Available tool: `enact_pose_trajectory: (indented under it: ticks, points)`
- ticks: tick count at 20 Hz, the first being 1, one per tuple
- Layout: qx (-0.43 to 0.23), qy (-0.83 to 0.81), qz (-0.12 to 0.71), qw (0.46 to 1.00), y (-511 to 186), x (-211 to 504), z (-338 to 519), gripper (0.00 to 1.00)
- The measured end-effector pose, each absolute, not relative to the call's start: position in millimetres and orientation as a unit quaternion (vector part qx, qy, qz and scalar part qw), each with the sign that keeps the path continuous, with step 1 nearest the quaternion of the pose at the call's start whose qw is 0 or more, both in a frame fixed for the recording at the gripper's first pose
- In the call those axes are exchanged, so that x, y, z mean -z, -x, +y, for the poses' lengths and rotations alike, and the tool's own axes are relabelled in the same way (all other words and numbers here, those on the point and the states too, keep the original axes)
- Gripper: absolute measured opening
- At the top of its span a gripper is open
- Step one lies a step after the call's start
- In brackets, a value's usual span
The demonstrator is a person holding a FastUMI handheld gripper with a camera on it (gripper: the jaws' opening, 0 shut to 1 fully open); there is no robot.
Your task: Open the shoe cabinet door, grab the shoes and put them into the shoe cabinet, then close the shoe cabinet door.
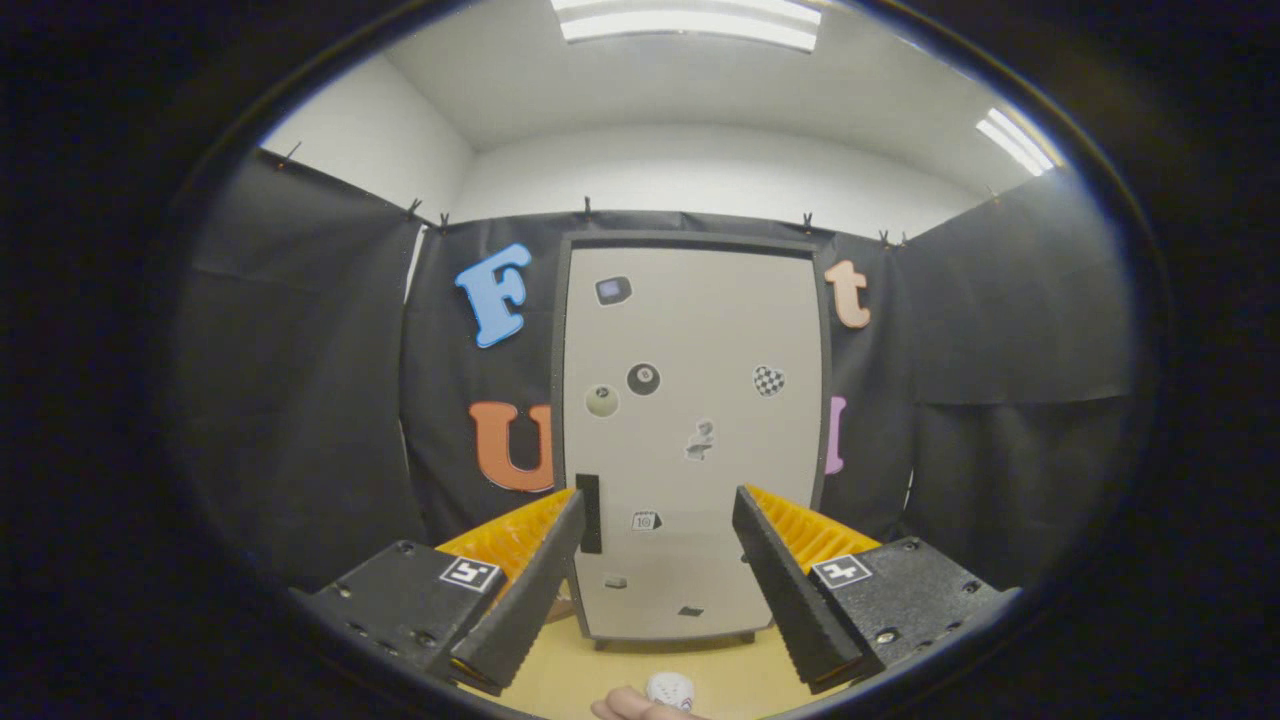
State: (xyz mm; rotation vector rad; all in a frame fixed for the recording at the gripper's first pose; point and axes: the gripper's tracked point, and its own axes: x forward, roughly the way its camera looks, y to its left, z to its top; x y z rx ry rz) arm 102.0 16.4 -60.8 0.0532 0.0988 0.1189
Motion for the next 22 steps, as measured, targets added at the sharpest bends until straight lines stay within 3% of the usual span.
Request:
enact_pose_trajectory:
  ticks: [9,18,21,22]
  points:
    - [-0.111,-0.007,0.089,0.990,-218,130,81,0.99]
    - [-0.104,-0.035,0.173,0.979,-314,209,119,0.98]
    - [-0.089,-0.033,0.173,0.980,-321,212,120,0.89]
    - [-0.089,-0.032,0.172,0.981,-321,210,122,0.79]
